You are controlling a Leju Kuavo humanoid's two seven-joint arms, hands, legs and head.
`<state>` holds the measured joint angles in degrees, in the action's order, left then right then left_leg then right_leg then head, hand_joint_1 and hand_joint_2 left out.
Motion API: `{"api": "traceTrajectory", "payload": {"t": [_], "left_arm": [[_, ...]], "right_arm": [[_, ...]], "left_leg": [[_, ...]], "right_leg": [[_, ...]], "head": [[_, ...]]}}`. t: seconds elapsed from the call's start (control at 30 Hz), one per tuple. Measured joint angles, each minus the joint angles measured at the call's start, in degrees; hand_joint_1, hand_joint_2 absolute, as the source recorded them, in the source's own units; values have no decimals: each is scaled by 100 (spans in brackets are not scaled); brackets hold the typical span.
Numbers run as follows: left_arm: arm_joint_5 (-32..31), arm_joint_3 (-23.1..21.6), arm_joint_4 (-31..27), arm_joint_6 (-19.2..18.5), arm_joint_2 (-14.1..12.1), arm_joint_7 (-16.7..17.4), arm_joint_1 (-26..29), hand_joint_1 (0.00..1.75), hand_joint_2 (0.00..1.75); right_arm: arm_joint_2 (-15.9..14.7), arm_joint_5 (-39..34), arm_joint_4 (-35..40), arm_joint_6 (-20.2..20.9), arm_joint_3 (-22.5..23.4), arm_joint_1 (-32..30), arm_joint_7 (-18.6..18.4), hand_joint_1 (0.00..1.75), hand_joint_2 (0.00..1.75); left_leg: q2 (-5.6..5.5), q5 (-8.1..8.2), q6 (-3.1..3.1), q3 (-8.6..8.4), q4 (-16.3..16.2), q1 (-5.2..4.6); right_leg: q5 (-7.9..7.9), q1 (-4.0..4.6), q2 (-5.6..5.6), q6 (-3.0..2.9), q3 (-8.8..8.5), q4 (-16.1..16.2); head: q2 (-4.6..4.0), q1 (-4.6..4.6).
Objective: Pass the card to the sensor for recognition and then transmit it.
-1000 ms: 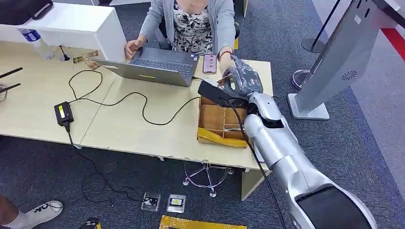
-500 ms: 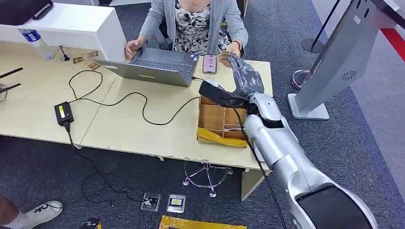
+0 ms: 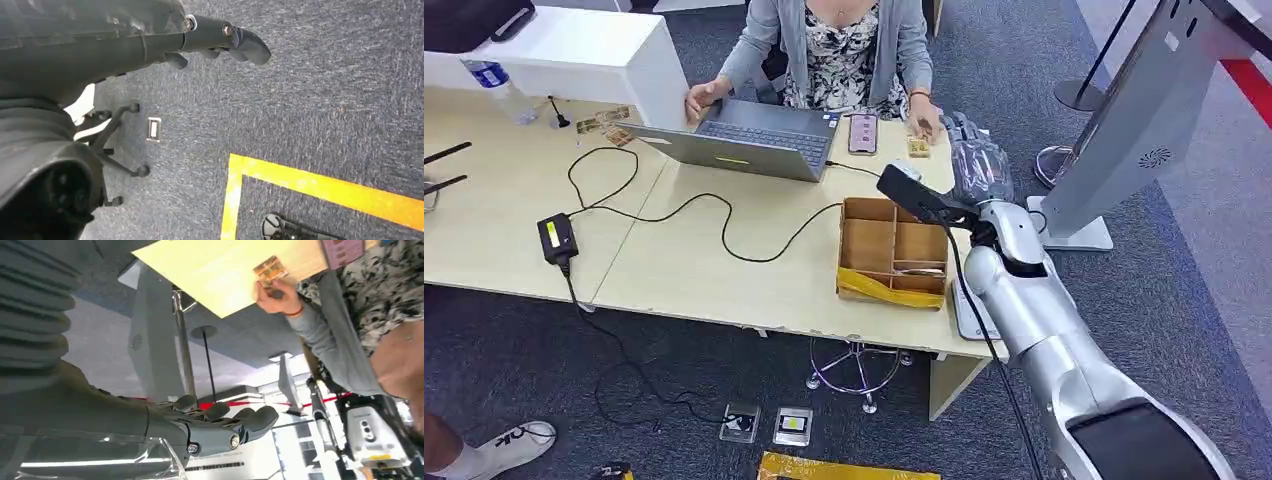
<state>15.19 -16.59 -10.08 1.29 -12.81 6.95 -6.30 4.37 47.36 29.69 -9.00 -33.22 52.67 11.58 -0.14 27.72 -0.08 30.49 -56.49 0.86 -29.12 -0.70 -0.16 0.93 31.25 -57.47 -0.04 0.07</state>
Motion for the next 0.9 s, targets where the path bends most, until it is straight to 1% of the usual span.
{"api": "traceTrajectory", "payload": {"t": [0.03, 0.2, 0.23, 0.27, 0.33, 0.43, 0.6, 0.77, 0.9], "left_arm": [[2, 0, 0, 2, 0, -24, 0, 0, 0], [15, 0, 0, 2, 0, -53, 0, 0, 0], [48, 0, 0, 2, 2, -113, 0, 0, 0], [74, 0, 2, 2, 9, -133, 5, 0, 0], [79, 0, 2, 2, 13, -133, 7, 0, 0], [105, -2, 2, 0, 15, -111, 8, 0, 0], [148, -2, 2, 4, 15, -81, 7, 0, 0], [153, -2, 4, 7, 13, -81, 4, 0, 0], [153, -2, 7, 7, 9, -81, 4, 0, 0]], "right_arm": [[-61, -24, 133, 48, 0, -75, -39, 0, 175], [-116, -52, 254, 90, 0, -149, -92, 0, 175], [-279, -72, 628, 267, 2, -392, -289, 0, 175], [-599, -103, 1530, 708, 13, -855, -737, 0, 175], [-801, -140, 2078, 911, 39, -1080, -922, 0, 175], [-1027, -142, 2772, 1067, 101, -1378, -1032, 0, 175], [-1320, -153, 3832, 1352, 177, -1797, -1208, 0, 175], [-1528, -166, 4686, 1607, 201, -2207, -1421, 0, 175], [-1645, -186, 5251, 1670, 238, -2539, -1471, 0, 175]], "left_leg": [[1, 0, 0, -1, 0, 0], [1, 0, 0, -1, 0, 0], [0, 0, 0, -3, 0, 0], [0, 0, 0, -2, 0, 0], [0, 0, 0, -1, 0, 0], [3, 1, 0, -1, 0, 0], [3, 1, 0, -2, 0, 0], [3, 1, 0, -2, 0, 0], [4, 1, 0, 0, 0, 0]], "right_leg": [[0, 0, 0, 0, 0, 0], [0, 0, 1, 0, 0, 0], [0, 0, 0, 0, 0, 0], [0, 0, 0, 0, 0, 1], [0, 0, 0, 0, 0, 1], [0, 0, 0, 0, 0, 1], [0, 0, 1, 0, 2, 1], [0, 0, 1, 0, 1, 1], [0, 0, 1, 0, 2, 1]], "head": [[0, -2], [0, 0], [0, 0], [0, 0], [0, 2], [0, 0], [0, 0], [0, 0], [0, -2]]}}
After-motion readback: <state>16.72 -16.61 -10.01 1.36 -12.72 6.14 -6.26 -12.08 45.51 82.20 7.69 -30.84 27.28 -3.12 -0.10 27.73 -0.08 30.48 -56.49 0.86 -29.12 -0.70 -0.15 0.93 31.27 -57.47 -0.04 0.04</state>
